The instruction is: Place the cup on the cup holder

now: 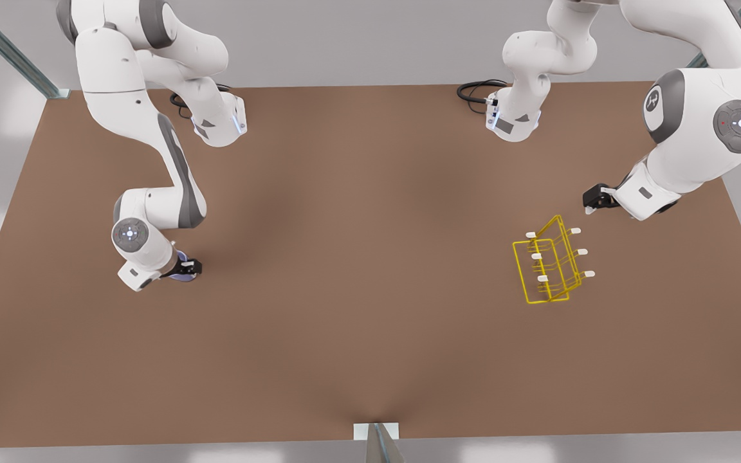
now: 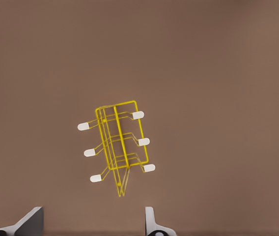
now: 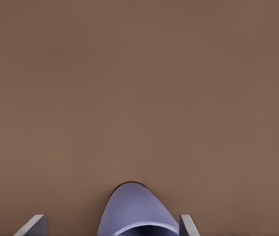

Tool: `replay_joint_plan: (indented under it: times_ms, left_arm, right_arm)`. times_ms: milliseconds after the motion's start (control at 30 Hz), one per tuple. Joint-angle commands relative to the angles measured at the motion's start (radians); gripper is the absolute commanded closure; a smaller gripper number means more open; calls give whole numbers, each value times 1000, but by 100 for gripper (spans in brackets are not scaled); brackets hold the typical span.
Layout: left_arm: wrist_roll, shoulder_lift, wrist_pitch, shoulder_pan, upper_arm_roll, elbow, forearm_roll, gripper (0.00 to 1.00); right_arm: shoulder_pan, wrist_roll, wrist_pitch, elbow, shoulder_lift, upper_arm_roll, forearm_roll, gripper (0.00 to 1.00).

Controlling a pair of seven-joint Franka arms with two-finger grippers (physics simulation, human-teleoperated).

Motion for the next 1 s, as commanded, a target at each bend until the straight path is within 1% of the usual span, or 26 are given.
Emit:
replay_joint_plan:
  times_ms: [0,333,633,700,833,967]
  left_arm:
    - [1,-1,-2,0,0,0,1,0]
    - [-2,11,-19,-2,0,-1,2,0]
    - [7,10,-28,-8,-6,2,4,0]
    - [7,30,-30,-9,-18,0,2,0]
    - [10,24,-136,-9,-21,2,4,0]
    - [4,14,-136,-9,-23,23,5,0]
  right_arm:
    - [0,-22,-4,0,0,0,2,0]
    - [-12,-34,-70,-49,-13,12,2,0]
    - [-11,-31,-64,-43,0,15,0,0]
    - [-11,-31,-64,-43,1,15,0,0]
    - [-5,-28,-57,-39,33,15,0,0]
    - [2,-23,-50,-37,55,15,0,0]
